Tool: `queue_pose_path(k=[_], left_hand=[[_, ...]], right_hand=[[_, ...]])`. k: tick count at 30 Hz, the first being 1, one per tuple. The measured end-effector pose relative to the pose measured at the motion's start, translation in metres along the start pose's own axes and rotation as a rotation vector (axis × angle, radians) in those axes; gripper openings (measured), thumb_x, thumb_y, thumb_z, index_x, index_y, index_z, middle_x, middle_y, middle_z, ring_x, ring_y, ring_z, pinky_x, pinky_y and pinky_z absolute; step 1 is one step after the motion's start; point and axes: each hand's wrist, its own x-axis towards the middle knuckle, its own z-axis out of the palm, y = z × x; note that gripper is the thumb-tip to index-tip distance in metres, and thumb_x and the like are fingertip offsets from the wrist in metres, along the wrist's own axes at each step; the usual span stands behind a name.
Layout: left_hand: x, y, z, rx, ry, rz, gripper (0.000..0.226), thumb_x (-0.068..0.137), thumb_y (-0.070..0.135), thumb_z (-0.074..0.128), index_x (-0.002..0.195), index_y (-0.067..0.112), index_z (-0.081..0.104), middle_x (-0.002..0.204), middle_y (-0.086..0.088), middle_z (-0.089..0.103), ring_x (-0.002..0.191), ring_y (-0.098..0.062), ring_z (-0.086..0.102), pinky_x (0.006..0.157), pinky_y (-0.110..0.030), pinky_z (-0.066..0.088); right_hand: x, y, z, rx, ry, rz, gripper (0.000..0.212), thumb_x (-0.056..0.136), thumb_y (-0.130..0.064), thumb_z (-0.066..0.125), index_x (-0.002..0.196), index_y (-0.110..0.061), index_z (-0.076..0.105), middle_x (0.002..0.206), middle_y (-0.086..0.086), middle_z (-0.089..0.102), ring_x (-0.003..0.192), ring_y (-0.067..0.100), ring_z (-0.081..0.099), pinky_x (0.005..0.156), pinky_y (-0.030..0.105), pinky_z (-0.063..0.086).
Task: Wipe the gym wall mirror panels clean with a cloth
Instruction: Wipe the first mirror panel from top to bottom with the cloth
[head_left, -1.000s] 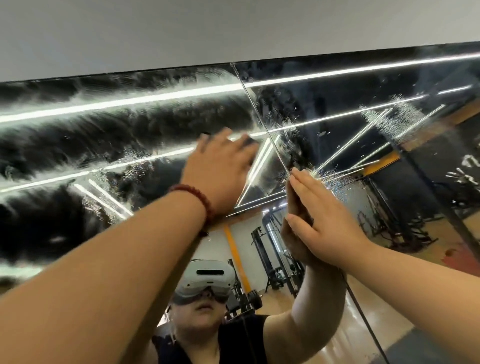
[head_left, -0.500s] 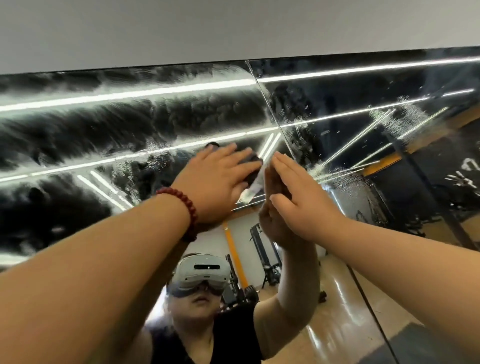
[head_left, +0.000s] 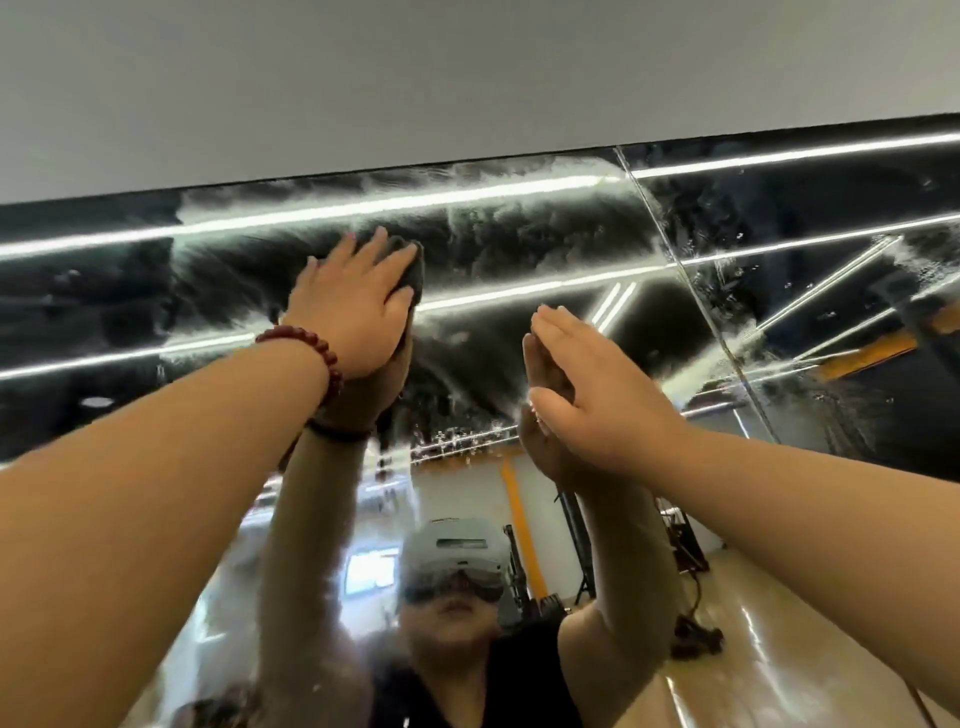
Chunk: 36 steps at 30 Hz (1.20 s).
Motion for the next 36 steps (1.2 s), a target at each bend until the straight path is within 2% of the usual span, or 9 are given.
queue_pose_path(k=[3, 8, 12, 14, 18, 21, 27, 33, 36], left_hand=[[0.002, 0.007, 0.001, 0.018, 0.043, 0.002, 0.054, 0.105, 0.038, 0.030, 0.157, 0.033, 0.016, 0.166, 0.002, 0.008, 0.152, -0.024, 0.002, 0.122, -0.053, 0.007], [-0.039, 0.040, 0.021, 0.079, -0.030, 0.537, 0.056, 0.105, 0.038, 0.031, 0.157, 0.035, 0.010, 0.166, 0.007, 0.004, 0.152, -0.019, 0.001, 0.122, -0.043, 0.001], [0.007, -0.015, -0.012, -0.173, 0.136, 0.220, 0.046, 0.103, 0.016, 0.040, 0.148, 0.021, 0.040, 0.154, -0.008, 0.039, 0.143, -0.029, 0.030, 0.117, -0.042, 0.022], [0.028, -0.033, -0.021, -0.118, 0.135, 0.108, 0.045, 0.104, 0.019, 0.037, 0.149, 0.018, 0.039, 0.154, -0.009, 0.037, 0.144, -0.030, 0.028, 0.117, -0.042, 0.020], [0.020, 0.007, -0.001, 0.082, 0.052, 0.313, 0.054, 0.106, 0.039, 0.029, 0.157, 0.030, 0.015, 0.165, 0.003, 0.010, 0.152, -0.023, 0.004, 0.122, -0.041, 0.004], [-0.002, 0.048, 0.014, 0.079, 0.030, 0.597, 0.056, 0.105, 0.040, 0.033, 0.157, 0.031, 0.014, 0.165, 0.006, 0.012, 0.152, -0.020, 0.005, 0.121, -0.039, 0.002], [0.086, 0.010, -0.016, 0.068, 0.072, 0.196, 0.054, 0.105, 0.032, 0.034, 0.156, 0.022, 0.022, 0.163, -0.002, 0.022, 0.149, -0.027, 0.017, 0.120, -0.046, 0.017], [0.020, 0.058, 0.011, 0.078, 0.035, 0.615, 0.053, 0.105, 0.038, 0.032, 0.156, 0.034, 0.017, 0.164, 0.009, 0.016, 0.151, -0.016, 0.010, 0.122, -0.038, 0.004], [0.035, 0.028, -0.002, 0.053, 0.053, 0.480, 0.052, 0.105, 0.035, 0.037, 0.155, 0.031, 0.025, 0.161, 0.006, 0.025, 0.147, -0.018, 0.020, 0.116, -0.031, 0.013]], right_hand=[[0.023, -0.009, 0.007, -0.039, 0.063, 0.010, 0.068, 0.101, -0.032, 0.048, 0.158, -0.016, 0.014, 0.164, -0.005, 0.014, 0.151, 0.012, 0.007, 0.124, 0.030, 0.003], [0.025, -0.004, 0.015, -0.068, 0.121, -0.010, 0.065, 0.099, -0.021, 0.049, 0.156, -0.013, 0.021, 0.165, 0.002, 0.017, 0.150, 0.011, 0.009, 0.115, 0.016, -0.003], [0.023, 0.002, 0.017, -0.056, 0.123, 0.003, 0.065, 0.100, -0.026, 0.047, 0.157, -0.017, 0.019, 0.165, -0.005, 0.014, 0.150, 0.007, 0.006, 0.117, 0.018, 0.001], [0.025, 0.004, 0.019, -0.038, 0.142, 0.014, 0.064, 0.100, -0.026, 0.047, 0.158, -0.018, 0.020, 0.165, -0.006, 0.014, 0.150, 0.006, 0.007, 0.116, 0.018, 0.003], [0.026, 0.004, 0.021, -0.010, 0.169, 0.019, 0.062, 0.098, -0.030, 0.045, 0.156, -0.017, 0.027, 0.163, -0.004, 0.022, 0.150, 0.009, 0.014, 0.121, 0.025, 0.010], [0.024, 0.003, 0.021, 0.044, 0.242, 0.037, 0.066, 0.089, -0.032, 0.044, 0.152, -0.013, 0.038, 0.160, 0.001, 0.031, 0.148, 0.013, 0.023, 0.123, 0.035, 0.019], [0.020, 0.011, 0.018, 0.060, 0.236, 0.092, 0.062, 0.097, -0.019, 0.049, 0.155, -0.016, 0.027, 0.163, -0.005, 0.021, 0.148, 0.006, 0.011, 0.112, 0.014, 0.002], [0.016, 0.014, 0.015, 0.079, 0.265, 0.013, 0.057, 0.092, -0.008, 0.056, 0.148, -0.008, 0.043, 0.155, 0.001, 0.038, 0.132, -0.009, 0.021, 0.100, -0.006, -0.002], [0.012, 0.014, 0.017, 0.032, 0.216, -0.012, 0.060, 0.093, -0.012, 0.056, 0.150, -0.010, 0.038, 0.158, 0.000, 0.032, 0.141, -0.001, 0.019, 0.107, 0.000, -0.003]])
